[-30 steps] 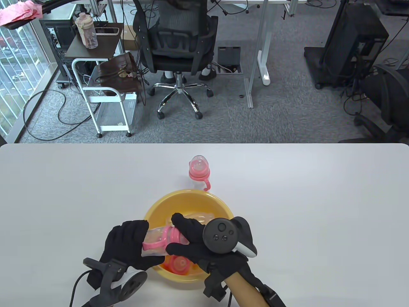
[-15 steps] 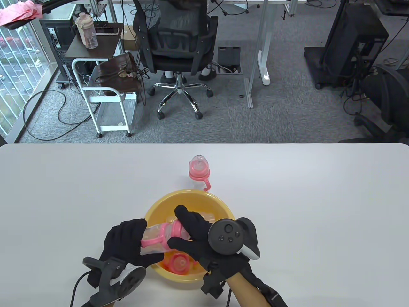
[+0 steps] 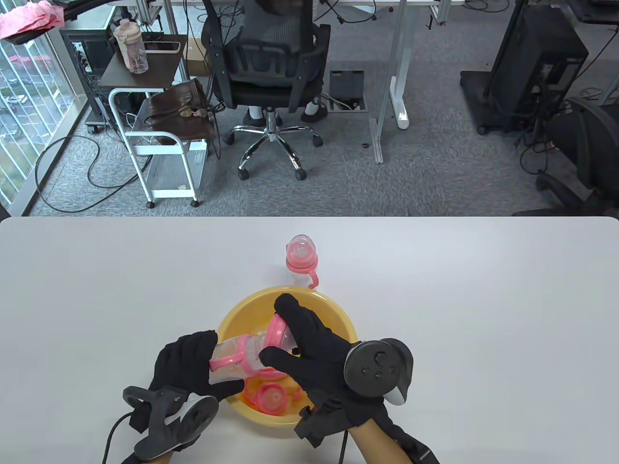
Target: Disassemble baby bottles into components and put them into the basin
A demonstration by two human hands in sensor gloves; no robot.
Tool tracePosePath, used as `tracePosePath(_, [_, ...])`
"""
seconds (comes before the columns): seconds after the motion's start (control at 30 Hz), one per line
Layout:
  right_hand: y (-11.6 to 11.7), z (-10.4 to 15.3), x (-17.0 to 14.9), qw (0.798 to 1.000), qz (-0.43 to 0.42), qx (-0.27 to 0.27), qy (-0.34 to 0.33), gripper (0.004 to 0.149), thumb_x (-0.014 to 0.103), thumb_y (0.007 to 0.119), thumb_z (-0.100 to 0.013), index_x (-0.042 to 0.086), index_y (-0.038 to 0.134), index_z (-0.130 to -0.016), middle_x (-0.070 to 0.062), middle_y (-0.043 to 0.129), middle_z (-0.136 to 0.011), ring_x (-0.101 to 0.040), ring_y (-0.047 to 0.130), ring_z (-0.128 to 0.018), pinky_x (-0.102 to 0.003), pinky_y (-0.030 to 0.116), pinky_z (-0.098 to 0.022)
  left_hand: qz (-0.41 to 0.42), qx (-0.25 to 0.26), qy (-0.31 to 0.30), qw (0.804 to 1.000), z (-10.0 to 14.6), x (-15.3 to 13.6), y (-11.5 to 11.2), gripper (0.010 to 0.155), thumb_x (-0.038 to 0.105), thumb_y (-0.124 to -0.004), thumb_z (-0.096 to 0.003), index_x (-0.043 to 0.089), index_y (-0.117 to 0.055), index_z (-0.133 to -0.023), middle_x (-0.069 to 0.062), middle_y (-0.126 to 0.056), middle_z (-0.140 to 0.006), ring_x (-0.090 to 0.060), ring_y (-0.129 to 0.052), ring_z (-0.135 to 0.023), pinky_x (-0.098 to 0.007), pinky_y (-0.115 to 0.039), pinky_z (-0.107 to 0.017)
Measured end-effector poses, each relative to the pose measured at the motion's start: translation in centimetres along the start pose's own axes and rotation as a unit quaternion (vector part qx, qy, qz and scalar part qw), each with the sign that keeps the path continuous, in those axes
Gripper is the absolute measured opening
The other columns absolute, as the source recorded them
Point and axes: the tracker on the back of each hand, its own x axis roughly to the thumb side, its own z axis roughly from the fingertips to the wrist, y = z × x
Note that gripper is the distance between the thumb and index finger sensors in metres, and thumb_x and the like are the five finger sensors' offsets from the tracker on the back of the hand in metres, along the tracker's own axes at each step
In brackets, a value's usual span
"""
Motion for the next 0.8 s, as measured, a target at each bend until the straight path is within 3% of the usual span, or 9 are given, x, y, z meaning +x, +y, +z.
tracePosePath(0.23, [-1.3, 0.1, 0.9, 0.999, -0.009, -0.033, -0.016, 0.08, 0.047, 0.08, -0.052, 0.001, 0.052, -0.111, -0.035, 0.068, -0.099, -0.045, 0.094, -0.066, -0.052, 0.085, -0.049, 0.004, -0.019, 0.003, 1.0, -0.1, -0.2, -0.2, 0.098, 0.078, -0.064, -0.0305, 0.011, -0.065, -0.102, -0.014, -0.081, -0.096, -0.033, -0.092, -0.085, -0.054, -0.076, -0.066])
tracePosePath(0.5, [-2.9, -0.2, 0.9, 0.993, 0.109, 0.043, 0.019, 0.08, 0.051, 0.078, -0.055, 0.003, 0.05, -0.113, -0.033, 0.071, -0.097, -0.041, 0.096, -0.056, -0.048, 0.085, -0.041, 0.009, -0.026, 0.032, 0.999, -0.1, -1.6, -0.7, 0.098, 0.078, -0.064, -0.0306, 0.011, -0.065, -0.102, -0.014, -0.082, -0.096, -0.033, -0.092, -0.085, -0.054, -0.076, -0.066])
tracePosePath(0.8, [-1.2, -0.5, -0.9, 0.96, 0.198, 0.17, 0.104, 0.079, 0.051, 0.078, -0.055, 0.004, 0.052, -0.113, -0.033, 0.072, -0.097, -0.041, 0.095, -0.057, -0.049, 0.085, -0.042, 0.009, -0.025, 0.049, 0.998, 0.0, -2.4, -1.1, 0.098, 0.078, -0.063, -0.0304, 0.011, -0.065, -0.102, -0.013, -0.082, -0.096, -0.033, -0.092, -0.085, -0.054, -0.076, -0.066])
